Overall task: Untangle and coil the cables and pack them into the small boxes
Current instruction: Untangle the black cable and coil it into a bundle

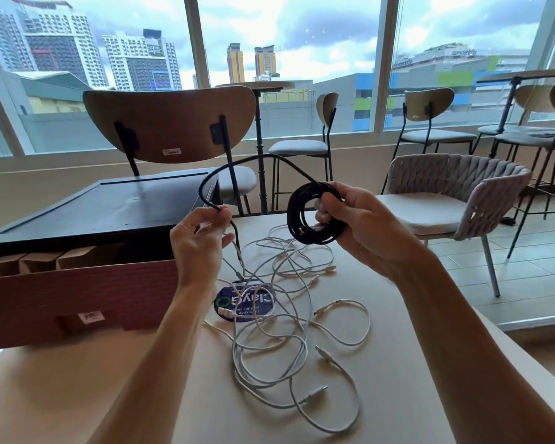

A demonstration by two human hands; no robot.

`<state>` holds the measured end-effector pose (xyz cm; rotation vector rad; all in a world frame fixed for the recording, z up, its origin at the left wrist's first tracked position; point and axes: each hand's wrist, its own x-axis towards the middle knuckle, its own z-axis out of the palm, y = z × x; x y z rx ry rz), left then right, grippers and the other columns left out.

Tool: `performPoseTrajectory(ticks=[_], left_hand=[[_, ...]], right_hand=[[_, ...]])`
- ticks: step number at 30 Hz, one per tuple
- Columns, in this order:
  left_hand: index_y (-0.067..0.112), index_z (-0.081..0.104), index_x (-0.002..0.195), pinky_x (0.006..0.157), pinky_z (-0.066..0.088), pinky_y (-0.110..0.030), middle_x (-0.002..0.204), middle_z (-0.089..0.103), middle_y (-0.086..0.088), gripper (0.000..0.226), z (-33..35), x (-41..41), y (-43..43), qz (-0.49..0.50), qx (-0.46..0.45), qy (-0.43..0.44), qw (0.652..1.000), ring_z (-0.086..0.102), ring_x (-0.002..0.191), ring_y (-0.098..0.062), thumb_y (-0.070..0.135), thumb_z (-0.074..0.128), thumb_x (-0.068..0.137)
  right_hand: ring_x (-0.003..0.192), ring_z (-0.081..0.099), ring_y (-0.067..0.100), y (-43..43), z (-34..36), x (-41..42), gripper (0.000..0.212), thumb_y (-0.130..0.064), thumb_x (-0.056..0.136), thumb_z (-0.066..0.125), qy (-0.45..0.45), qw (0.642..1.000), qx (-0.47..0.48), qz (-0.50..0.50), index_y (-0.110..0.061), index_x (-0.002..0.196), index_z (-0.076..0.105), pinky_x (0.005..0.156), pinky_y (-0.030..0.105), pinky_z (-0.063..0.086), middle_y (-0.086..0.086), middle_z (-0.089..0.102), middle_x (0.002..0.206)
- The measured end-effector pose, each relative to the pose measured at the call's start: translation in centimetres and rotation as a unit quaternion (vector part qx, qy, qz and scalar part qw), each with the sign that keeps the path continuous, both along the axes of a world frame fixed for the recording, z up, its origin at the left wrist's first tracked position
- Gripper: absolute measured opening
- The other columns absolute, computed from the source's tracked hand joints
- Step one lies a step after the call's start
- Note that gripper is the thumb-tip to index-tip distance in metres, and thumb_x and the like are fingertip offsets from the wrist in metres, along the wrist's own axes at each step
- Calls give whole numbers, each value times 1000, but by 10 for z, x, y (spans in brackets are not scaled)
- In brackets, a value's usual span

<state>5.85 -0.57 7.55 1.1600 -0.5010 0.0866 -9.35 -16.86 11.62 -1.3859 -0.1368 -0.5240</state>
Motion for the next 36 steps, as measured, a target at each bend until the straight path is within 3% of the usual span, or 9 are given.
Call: performPoseTrajectory(ticks=[4, 9, 12, 15, 20, 24, 28, 31, 36], left_hand=[[13, 67, 76, 75, 58, -28, 77, 68, 2, 16, 5, -7, -2, 0, -58, 21, 998, 69, 77, -13, 3, 68, 89], [24, 62, 79, 62, 58, -28, 80, 71, -4, 17, 16, -8, 10, 129, -14, -190, 973, 71, 75, -12, 16, 70, 91], [25, 61, 81, 65, 59, -36, 81, 71, -9, 15, 20, -2, 16, 169, -1, -220, 961, 72, 74, -18, 19, 70, 91], [16, 61, 78, 72, 59, -31, 72, 70, 6, 17, 23, -4, 13, 109, -26, -147, 983, 72, 73, -14, 9, 69, 91], [11, 62, 74, 76, 57, -25, 86, 64, -12, 19, 22, -17, 0, -3, -75, 3, 997, 70, 77, -14, 2, 67, 90], [8, 64, 76, 71, 58, -22, 84, 67, -9, 15, 23, -24, -1, -110, -93, 104, 984, 70, 80, -19, 1, 65, 90], [4, 64, 85, 62, 60, -24, 79, 71, -9, 6, 21, -31, -3, -223, -68, 218, 948, 72, 70, -16, 7, 63, 91], [2, 65, 96, 56, 59, -25, 79, 71, -11, 16, 16, -39, -10, -276, -44, 251, 927, 70, 63, -16, 10, 52, 99], [12, 63, 111, 70, 50, -31, 81, 67, -5, 28, 7, -36, -17, -279, 65, 248, 926, 62, 67, -14, 30, 42, 106]], right_hand=[[71, 43, 9, 6, -2, 5, 20, -2, 101, 40, -7, 996, 70, 61, 3, 116, 51, 67, 18, 47, 6, 45, 85], [72, 44, 9, 6, -4, 7, 23, -3, 100, 42, -10, 992, 83, 98, 4, 119, 53, 70, 19, 47, 6, 48, 86], [70, 44, 9, 0, -4, 5, 20, -2, 101, 42, 1, 997, 53, 49, 2, 115, 55, 69, 18, 47, 5, 48, 84], [70, 44, 8, -4, -8, 6, 18, -1, 101, 41, 17, 999, 33, 9, 1, 111, 56, 68, 19, 45, 4, 48, 83], [71, 44, 9, 2, -13, 11, 19, -1, 100, 42, 17, 996, 69, 54, 4, 115, 52, 69, 19, 48, 5, 47, 84], [73, 43, 11, 8, -16, 16, 20, -2, 100, 42, 23, 996, 62, 61, 5, 116, 51, 74, 20, 49, 7, 46, 85], [85, 43, 24, 13, -22, 21, 21, -4, 101, 44, 34, 998, 38, 44, 4, 117, 54, 98, 38, 47, 11, 45, 93], [72, 42, 10, 20, -27, 28, 14, -2, 102, 42, 34, 999, 25, 31, -2, 104, 56, 78, 27, 42, 3, 47, 81], [70, 43, 9, 20, -35, 34, 23, -3, 103, 42, 53, 996, -42, -62, -11, 93, 61, 75, 28, 38, -4, 51, 72]])
